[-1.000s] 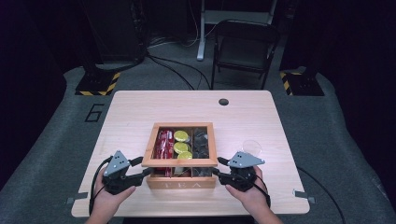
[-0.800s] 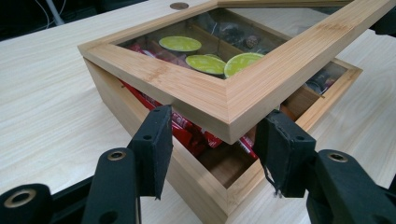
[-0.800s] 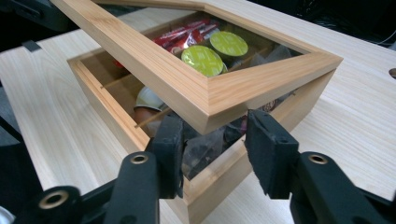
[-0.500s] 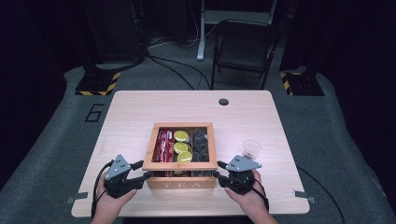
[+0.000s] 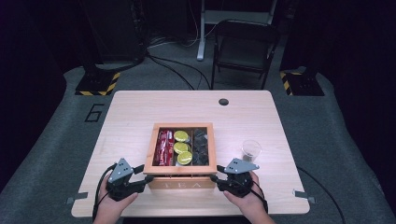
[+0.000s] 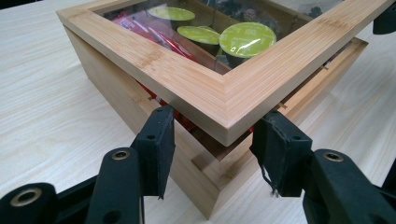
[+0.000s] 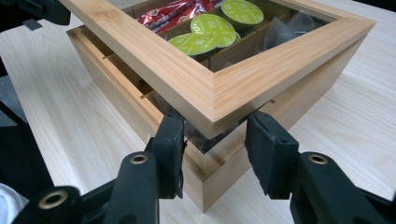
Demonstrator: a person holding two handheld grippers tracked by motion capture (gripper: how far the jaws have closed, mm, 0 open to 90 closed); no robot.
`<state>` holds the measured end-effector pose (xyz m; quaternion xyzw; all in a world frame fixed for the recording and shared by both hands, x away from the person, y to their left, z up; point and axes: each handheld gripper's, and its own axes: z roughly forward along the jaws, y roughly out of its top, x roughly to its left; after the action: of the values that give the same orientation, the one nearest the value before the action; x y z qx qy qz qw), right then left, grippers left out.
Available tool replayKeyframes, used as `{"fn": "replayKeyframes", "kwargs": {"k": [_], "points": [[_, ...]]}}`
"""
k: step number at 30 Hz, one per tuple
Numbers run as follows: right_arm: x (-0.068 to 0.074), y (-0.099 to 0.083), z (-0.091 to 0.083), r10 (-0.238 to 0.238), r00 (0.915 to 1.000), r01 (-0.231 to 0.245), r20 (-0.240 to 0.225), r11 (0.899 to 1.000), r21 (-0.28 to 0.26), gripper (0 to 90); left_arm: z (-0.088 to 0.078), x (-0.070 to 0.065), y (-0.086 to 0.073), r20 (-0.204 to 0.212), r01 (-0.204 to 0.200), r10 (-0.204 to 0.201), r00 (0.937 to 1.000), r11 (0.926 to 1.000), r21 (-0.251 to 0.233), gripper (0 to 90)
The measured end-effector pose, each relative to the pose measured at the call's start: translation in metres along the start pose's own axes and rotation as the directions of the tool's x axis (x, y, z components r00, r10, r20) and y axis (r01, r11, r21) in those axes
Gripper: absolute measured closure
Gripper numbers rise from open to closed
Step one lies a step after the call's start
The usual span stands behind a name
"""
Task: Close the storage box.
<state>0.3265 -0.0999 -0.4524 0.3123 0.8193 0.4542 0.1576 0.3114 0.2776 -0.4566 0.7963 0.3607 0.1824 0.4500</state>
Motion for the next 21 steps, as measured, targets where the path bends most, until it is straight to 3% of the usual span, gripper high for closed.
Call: {"fn": "replayKeyframes", "kwargs": {"k": [15,21], "points": [[0.0007,-0.0037,0.0031,0.023,0.9995,-0.022,-0.021,0.998,0.054,54.3,0.0021,0.0012,-0.0039,0.028,0.023,-0.025,0.9993,0.9981,0.057,45.5],[0.0016,-0.0054,0.0019,-0.011,0.9998,0.012,-0.014,0.997,0.074,53.6,0.0048,0.0010,-0.0064,0.033,0.036,-0.039,0.9987,0.9962,0.079,44.3]]}}
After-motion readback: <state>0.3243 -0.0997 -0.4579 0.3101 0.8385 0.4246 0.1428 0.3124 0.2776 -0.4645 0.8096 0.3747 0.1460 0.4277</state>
